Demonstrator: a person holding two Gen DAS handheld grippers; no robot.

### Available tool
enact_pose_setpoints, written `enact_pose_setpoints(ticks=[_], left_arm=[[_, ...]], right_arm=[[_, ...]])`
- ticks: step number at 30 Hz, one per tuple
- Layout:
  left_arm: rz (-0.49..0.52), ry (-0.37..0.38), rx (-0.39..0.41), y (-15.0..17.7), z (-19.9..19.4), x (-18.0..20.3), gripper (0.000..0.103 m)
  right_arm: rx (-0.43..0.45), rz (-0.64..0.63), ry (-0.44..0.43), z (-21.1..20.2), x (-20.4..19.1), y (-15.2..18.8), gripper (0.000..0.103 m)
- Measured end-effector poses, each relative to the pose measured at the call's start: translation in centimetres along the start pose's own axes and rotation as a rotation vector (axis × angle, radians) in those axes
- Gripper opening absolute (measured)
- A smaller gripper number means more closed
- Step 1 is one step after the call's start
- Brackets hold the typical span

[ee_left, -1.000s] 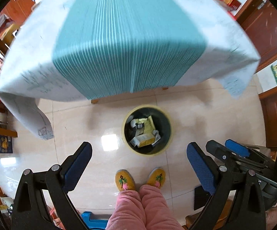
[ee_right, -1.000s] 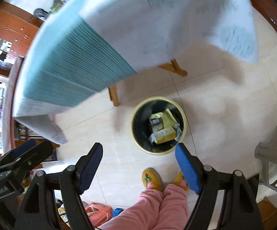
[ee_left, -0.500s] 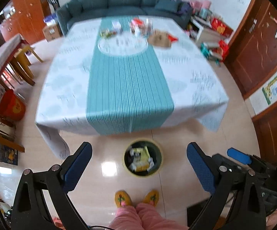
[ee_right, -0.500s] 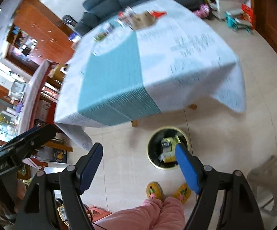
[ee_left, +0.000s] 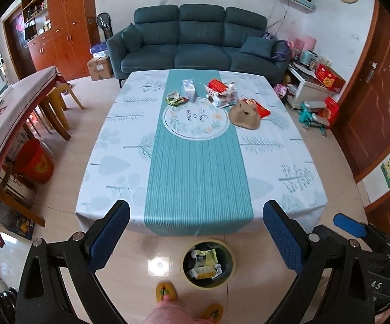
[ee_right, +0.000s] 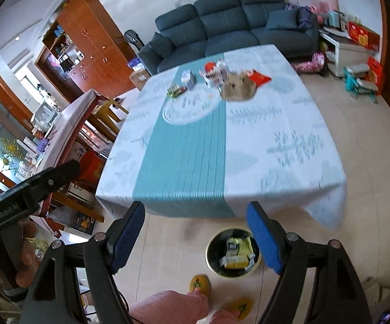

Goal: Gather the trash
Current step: 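Reach the right tool to the red-and-white snack wrapper and close on it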

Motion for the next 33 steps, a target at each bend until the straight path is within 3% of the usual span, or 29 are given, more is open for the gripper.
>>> enact_pose_setpoints(ticks=[6,13,19,23,27,33], left_arm=[[0.004,0.012,-0.018,-4.6,4.1,-0.9,0.096],[0.111,0.076,-0.069,-13.3,13.1,-2.1,0.096],[0.243,0.147,-0.162,-21.5,23.0,-2.1,0.096],[0.312,0.152,-0.216,-25.3,30.0,-1.4,0.096],[0.333,0.169,-0.284,-27.8,36.3,-0.5,0.096],[0.334,0.203,-0.366,-28.9,42.3,0.3,0.096]], right_arm=[[0.009,-0.021,-0.002,2.5,-0.1,-4.3,0.078],[0.026,0.023,0.049,7.7,0.6,-10.1,0.078],[0.032,0.224,0.071,14.0,3.0,-16.5,0.078],[0.046,0.34,0.089,18.4,5.3,-20.9,0.068],[0.051,0.454,0.106,22.5,7.7,-25.0,0.062],[0.062,0.624,0.135,27.8,11.2,-28.6,0.053]])
Point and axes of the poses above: each gripper's, at about its wrist camera, not at the fingertips, and z roughly the way its jaws point, x to its right, y to its underside, the point moved 1 cm from there along z, roughly the way its jaws point, and after that the axes turned 12 degrees about -y, right-handed, at the moved point
